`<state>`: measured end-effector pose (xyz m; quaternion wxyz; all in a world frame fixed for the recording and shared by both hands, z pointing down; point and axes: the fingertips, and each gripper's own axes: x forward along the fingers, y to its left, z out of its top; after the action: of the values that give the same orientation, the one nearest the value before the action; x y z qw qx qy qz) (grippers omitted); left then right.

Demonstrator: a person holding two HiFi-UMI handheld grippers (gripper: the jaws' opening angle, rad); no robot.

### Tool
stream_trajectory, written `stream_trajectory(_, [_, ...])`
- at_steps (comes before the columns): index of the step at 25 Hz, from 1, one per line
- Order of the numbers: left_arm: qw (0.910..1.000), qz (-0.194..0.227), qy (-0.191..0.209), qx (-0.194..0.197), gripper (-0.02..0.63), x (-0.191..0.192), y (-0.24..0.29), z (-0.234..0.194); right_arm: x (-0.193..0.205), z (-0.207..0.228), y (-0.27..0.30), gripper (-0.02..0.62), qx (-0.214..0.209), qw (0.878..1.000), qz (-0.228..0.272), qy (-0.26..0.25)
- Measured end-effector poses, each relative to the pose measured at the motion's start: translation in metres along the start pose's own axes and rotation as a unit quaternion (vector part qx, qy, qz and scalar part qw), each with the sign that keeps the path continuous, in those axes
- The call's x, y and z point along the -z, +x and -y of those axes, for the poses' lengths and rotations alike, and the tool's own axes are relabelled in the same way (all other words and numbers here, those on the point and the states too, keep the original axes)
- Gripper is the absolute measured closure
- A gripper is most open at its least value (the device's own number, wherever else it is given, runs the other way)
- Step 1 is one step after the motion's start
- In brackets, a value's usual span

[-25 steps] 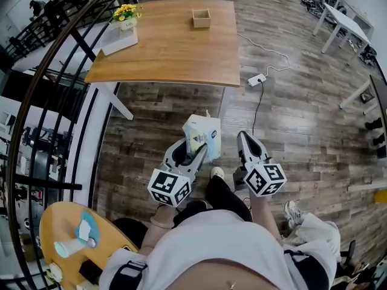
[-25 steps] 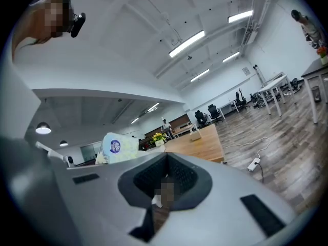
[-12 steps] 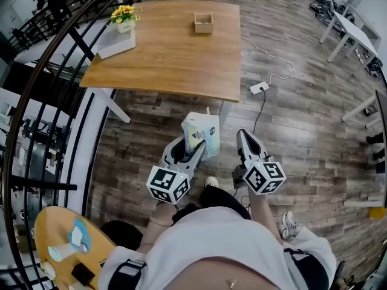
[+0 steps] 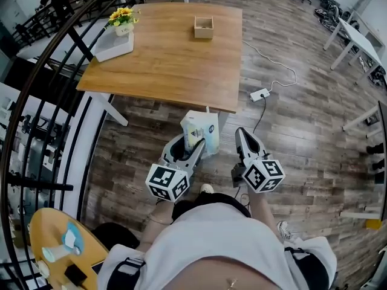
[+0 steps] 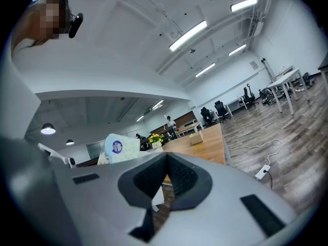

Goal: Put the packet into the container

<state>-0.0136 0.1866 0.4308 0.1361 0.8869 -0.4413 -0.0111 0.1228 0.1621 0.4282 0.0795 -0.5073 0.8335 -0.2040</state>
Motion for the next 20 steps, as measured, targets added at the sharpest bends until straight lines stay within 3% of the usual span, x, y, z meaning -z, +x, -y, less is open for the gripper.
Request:
stream_trajectory(13, [1.0000,-0.001,0.000,0.004,0.416,-0.001,0.030,0.003,-0.004,0.021,0.011,0.583,-0.007,1.000,-0.010,0.003])
stream_trajectory(20, [0.9999,-0.008,-0.003,-0.015,0.416,0.000,0.025,-0.006,-0.005,0.020,0.017,0.583,-0.012,1.000,-0.016,0.006])
